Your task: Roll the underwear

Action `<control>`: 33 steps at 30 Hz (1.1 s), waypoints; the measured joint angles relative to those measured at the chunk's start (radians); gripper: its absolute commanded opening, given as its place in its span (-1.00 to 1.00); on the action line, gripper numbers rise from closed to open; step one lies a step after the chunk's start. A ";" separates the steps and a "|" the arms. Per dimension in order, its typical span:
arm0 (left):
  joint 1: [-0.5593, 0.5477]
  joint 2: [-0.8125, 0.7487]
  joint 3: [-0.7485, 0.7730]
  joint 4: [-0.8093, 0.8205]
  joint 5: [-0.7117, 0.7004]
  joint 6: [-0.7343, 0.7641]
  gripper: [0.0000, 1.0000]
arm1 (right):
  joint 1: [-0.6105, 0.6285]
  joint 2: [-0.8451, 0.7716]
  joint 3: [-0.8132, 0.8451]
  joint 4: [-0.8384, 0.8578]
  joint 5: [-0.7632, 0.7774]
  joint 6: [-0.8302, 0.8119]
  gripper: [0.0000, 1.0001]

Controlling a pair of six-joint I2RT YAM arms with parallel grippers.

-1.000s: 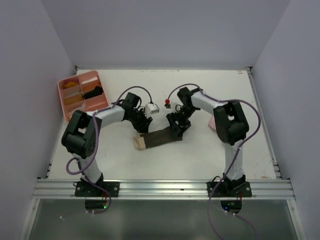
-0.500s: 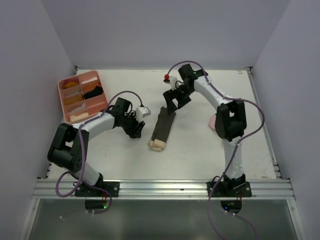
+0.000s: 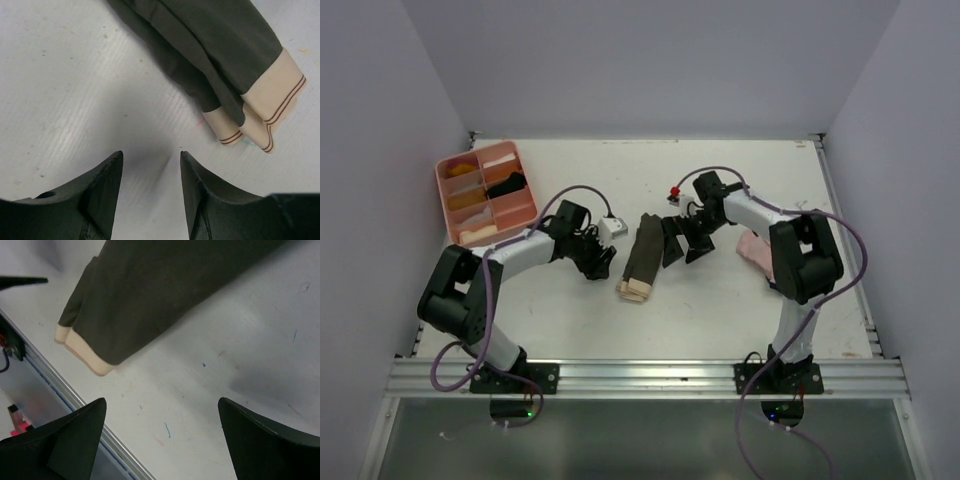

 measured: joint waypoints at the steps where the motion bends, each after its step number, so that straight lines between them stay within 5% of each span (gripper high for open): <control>1: -0.008 0.000 -0.008 0.007 0.002 -0.001 0.04 | 0.000 0.027 0.000 0.021 -0.005 0.021 0.98; 24: -0.193 0.047 -0.012 0.045 0.071 -0.018 0.05 | 0.018 0.219 0.105 0.340 -0.178 0.344 0.98; 28: -0.163 -0.014 -0.031 0.024 0.040 -0.007 0.34 | 0.010 0.196 0.086 0.318 -0.170 0.311 0.98; 32: -0.082 -0.253 -0.075 -0.008 -0.005 0.108 1.00 | -0.033 0.116 0.050 0.201 -0.143 0.206 0.97; 33: -0.068 -0.327 -0.080 -0.010 -0.019 0.153 1.00 | -0.044 0.093 0.050 0.174 -0.138 0.175 0.97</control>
